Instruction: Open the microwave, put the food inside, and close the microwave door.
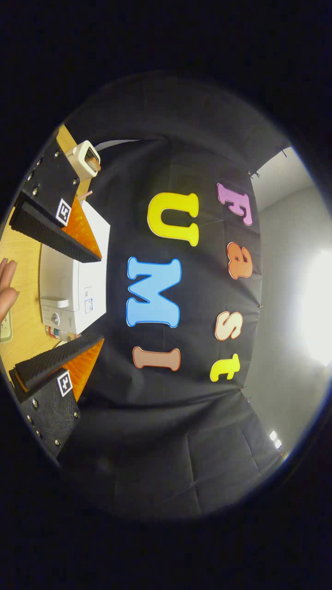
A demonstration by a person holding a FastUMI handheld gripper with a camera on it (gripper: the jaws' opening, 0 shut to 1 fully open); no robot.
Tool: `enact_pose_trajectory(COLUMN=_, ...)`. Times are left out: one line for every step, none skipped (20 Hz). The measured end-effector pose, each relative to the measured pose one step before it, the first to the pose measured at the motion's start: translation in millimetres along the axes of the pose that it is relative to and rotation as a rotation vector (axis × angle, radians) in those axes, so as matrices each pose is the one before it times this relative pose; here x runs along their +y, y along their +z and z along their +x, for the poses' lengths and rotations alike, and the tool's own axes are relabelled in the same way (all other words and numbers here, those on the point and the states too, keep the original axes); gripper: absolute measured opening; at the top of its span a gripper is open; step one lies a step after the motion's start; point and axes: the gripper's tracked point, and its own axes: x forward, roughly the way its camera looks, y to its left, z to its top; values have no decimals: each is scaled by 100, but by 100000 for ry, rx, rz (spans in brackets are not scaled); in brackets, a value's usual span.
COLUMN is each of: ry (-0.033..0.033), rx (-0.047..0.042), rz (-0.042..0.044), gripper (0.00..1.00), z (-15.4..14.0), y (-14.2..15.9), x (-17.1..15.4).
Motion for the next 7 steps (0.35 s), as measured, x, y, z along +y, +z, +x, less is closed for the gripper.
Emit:
enact_pose_trajectory(ry=2124, rx=833, rz=1645, gripper=98, z=181, y=-234, x=564)
enact_pose_trajectory(ry=849, rx=1727, rz=1231, gripper=98, z=238, y=-506, x=206)
enact_pose_trajectory(ry=-234, rx=1055, rz=449, gripper=98, z=404, y=-373, x=-331)
enact_pose_trajectory(ry=-617, rx=122, rz=-354, gripper=98, z=171, y=43, x=-300)
enact_pose_trajectory(ry=-936, rx=-463, rz=-130, gripper=98, z=154, y=59, x=-379)
enact_pose_trajectory(ry=-794, rx=-143, rz=114, gripper=98, z=52, y=10, x=-222)
enact_pose_trajectory(ry=318, rx=-309, rz=448, gripper=98, z=56, y=-53, x=54)
